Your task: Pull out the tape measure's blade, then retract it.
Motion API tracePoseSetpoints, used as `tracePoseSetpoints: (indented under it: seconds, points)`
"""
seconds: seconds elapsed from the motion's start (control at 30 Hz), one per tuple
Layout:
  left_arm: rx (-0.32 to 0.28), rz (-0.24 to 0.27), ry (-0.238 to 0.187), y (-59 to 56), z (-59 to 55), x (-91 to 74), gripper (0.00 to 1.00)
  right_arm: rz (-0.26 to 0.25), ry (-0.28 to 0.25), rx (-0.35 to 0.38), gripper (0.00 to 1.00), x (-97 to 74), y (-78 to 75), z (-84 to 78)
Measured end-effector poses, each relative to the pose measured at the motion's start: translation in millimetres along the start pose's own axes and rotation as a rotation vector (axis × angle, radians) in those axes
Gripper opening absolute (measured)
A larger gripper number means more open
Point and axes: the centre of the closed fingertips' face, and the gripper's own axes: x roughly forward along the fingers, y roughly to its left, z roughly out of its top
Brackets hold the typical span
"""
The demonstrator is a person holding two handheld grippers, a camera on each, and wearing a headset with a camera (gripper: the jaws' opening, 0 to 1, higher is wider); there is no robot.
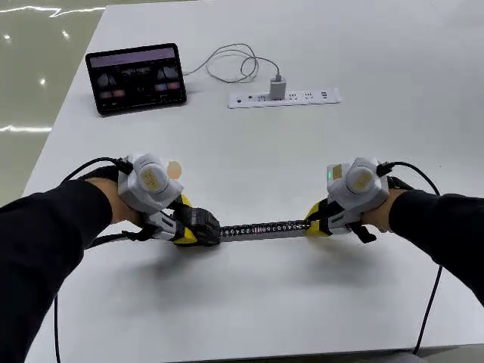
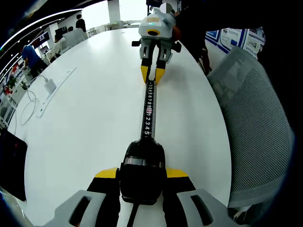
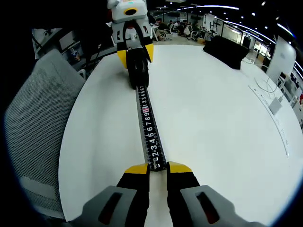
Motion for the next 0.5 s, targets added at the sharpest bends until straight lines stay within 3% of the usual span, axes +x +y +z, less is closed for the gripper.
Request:
tracePoseSetpoints:
  seconds: [0.5]
  points:
    - [-0.001, 0.003, -0.001, 0.8, -1.4, 0.6, 0.30, -0.008, 0.004, 0.012, 0.08, -6.0, 0.1, -6.8]
